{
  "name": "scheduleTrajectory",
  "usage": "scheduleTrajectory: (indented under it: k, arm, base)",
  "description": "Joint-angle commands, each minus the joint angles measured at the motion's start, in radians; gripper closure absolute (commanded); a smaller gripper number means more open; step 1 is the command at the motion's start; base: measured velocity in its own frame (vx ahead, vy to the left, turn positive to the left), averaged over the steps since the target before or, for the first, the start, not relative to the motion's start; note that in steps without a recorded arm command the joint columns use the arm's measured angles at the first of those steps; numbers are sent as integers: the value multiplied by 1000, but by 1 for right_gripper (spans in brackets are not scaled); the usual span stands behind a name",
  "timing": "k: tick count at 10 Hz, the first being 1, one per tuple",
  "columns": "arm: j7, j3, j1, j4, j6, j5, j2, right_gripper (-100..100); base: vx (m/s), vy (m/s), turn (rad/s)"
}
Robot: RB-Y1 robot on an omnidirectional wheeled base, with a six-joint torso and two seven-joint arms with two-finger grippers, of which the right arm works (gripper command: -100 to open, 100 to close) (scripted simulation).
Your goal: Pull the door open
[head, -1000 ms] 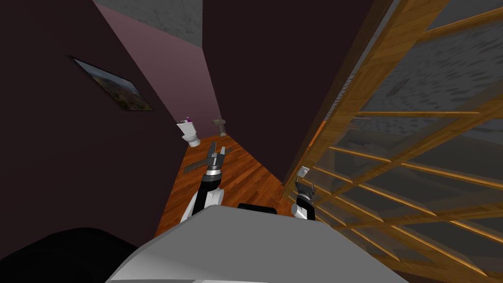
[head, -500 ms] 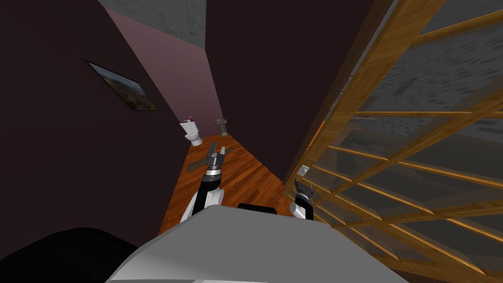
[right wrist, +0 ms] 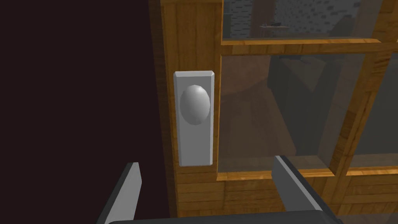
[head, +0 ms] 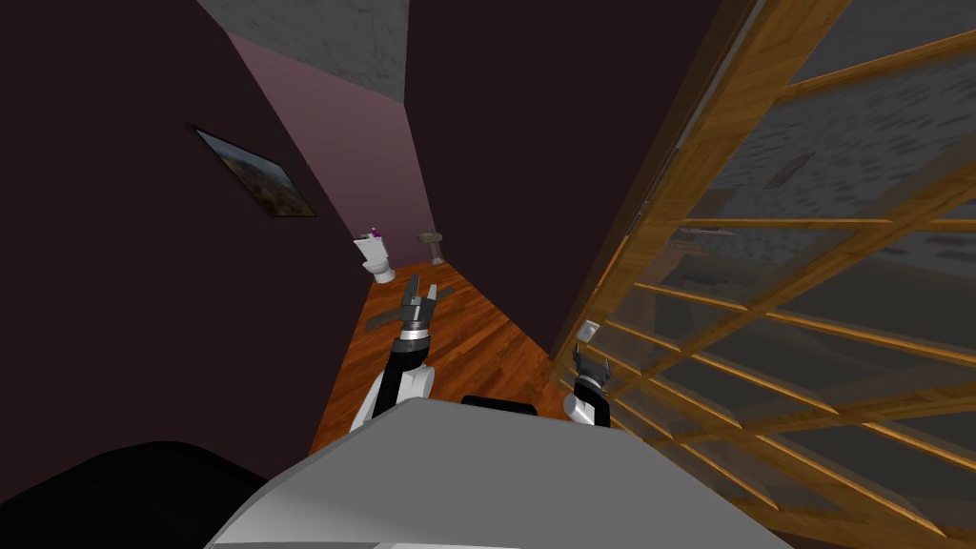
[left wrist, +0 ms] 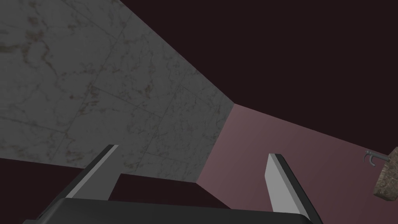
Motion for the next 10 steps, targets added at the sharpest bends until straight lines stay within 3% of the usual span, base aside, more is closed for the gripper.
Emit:
scheduleTrajectory:
  k: [1,5,9,10]
  arm:
    - [-28,3,15,-3,-1,0,-18,-100]
    - [-130,16,58,19,-11,0,-99,-100]
    - [-190,23,84,32,-16,0,-147,-100]
    - [-215,27,94,37,-19,0,-166,-100]
  base:
    - [177,-5,16]
    - [188,6,16]
    - [104,-6,11]
    - [134,2,15]
